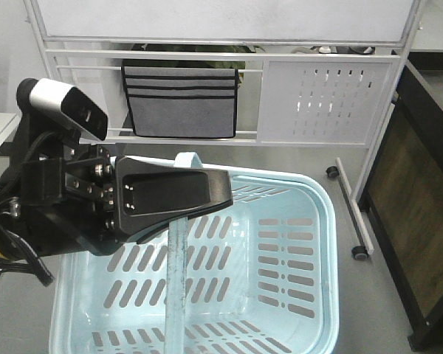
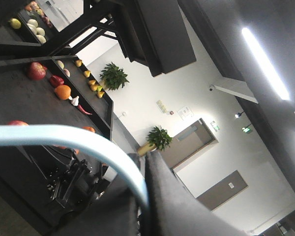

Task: Place coke in basket with both arms
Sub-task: 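Drive the base across the room carrying the basket in the left gripper, then drive toward the shelf with the red Coca-Cola can, basket held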

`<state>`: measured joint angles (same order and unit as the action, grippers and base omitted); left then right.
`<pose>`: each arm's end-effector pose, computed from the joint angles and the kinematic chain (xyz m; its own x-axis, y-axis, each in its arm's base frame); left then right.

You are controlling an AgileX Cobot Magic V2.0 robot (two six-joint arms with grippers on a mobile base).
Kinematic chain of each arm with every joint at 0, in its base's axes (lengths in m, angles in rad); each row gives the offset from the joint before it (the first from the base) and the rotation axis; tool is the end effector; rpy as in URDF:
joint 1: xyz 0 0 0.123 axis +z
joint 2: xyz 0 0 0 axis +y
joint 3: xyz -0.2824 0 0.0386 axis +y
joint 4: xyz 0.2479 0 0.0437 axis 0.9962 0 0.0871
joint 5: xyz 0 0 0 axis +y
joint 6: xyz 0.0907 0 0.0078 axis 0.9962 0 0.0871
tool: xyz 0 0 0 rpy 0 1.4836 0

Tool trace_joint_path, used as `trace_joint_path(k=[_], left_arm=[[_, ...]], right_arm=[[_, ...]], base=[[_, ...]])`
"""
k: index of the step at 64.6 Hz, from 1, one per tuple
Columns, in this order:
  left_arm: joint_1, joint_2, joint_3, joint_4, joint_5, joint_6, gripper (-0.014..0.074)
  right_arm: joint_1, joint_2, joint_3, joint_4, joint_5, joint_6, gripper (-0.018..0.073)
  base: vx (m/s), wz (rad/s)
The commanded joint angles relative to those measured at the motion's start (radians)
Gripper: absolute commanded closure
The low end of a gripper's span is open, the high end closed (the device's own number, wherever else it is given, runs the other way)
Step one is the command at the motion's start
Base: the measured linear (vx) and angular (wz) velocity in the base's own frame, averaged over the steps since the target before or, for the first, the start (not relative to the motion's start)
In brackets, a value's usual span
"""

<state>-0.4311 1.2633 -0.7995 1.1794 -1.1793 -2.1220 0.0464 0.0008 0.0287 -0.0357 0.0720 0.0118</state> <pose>0.1826 -0.1696 0.3490 -0.8596 -0.1656 -0.4834 0.5042 -0.1211 -0.8551 0.0577 0.0024 0.1968 -0.0132 -0.0244 -0.9996 -0.0441 0.9987 -0.0238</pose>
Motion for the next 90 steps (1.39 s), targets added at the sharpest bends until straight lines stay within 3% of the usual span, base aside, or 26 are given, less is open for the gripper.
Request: trace_joint_path(k=[1,41,90], left_arm=[[-0.007,-0.027,-0.028,-0.084,-0.194,0.012,0.0603],[-0.007,-0.027,-0.028,-0.084,-0.194,0.012,0.0603],[-0.007,-0.027,-0.028,-0.084,-0.194,0.012,0.0603]], right_arm=[[-0.006,0.017,0.005,-0.008,-0.072,-0.002,0.0569],[-0.006,0.017,0.005,-0.008,-0.072,-0.002,0.0569],[-0.006,0.017,0.005,-0.008,-0.072,-0.002,0.0569]], base=[[0.23,0.04],[0.21,0.17],[0.15,0.49]])
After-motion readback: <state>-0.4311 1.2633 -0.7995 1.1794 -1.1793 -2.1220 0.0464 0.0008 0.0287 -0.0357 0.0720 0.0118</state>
